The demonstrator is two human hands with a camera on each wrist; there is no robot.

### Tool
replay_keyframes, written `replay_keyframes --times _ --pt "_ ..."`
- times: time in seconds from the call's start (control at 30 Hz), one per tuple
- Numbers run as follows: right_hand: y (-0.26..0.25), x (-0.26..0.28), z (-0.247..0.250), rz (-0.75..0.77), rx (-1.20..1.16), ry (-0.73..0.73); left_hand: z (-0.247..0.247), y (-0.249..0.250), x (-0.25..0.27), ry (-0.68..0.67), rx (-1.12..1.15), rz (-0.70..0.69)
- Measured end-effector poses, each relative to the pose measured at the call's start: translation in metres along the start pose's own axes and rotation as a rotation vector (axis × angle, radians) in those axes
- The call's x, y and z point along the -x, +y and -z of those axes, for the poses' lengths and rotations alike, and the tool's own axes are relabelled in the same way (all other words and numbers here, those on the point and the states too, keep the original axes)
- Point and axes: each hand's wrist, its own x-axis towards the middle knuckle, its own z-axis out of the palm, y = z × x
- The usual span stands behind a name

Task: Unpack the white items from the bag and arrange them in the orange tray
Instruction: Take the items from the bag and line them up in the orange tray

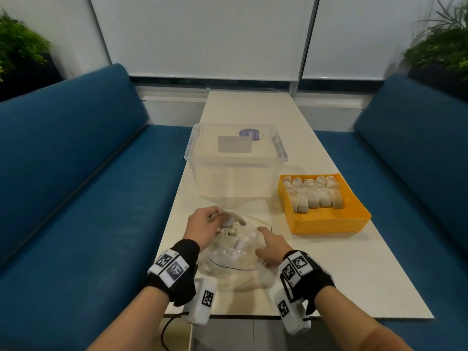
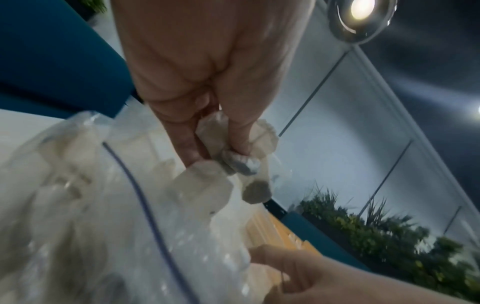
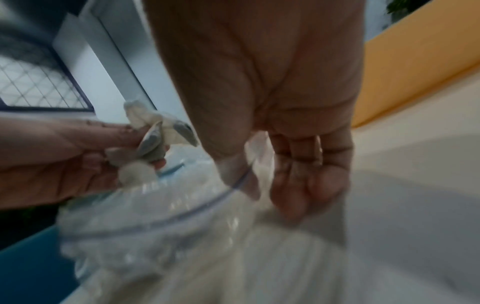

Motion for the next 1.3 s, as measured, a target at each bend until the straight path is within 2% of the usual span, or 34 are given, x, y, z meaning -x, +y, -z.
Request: replay_keyframes --times 0.1,0.17,0.27,0.33,0.4,0.47,0.6,0.83,0.97,1.13,1.3 --pt "-0.006 0.008 0.022 0.101 0.103 0.022 0.011 0.007 0.005 -0.014 0.237 0.065" --pt "-0.015 0.016 0.037 0.184 0.130 0.182 0.016 0.011 0.006 -0.034 0.333 0.113" --pt "-0.037 0.030 0.054 0.348 -0.065 0.378 0.019 0.016 0.005 -0.055 0.462 0.184" --pt "-0.053 0.038 0.057 0.411 -0.204 0.381 0.017 0.020 0.005 -0.071 0.526 0.207" --pt "-0.064 0.042 0.054 0.437 -0.302 0.325 0.014 0.024 0.005 -0.087 0.575 0.225" --pt "-0.069 0.044 0.048 0.444 -0.349 0.281 0.011 0.028 0.006 -0.097 0.611 0.241" --pt "-0.070 0.042 0.041 0.445 -0.461 0.316 0.011 0.034 0.009 -0.123 0.690 0.269" --pt "-0.065 0.038 0.049 0.370 -0.622 0.261 0.010 0.039 0.013 -0.264 0.861 0.375" --pt "-0.061 0.039 0.057 0.346 -0.762 0.229 0.007 0.042 0.012 -0.252 0.844 0.326" --pt "-0.055 0.043 0.070 0.304 -0.986 0.245 0.000 0.046 0.006 -0.178 0.883 0.331" --pt "-0.048 0.047 0.080 0.278 -1.076 0.237 -0.016 0.054 0.003 -0.208 0.712 0.248"
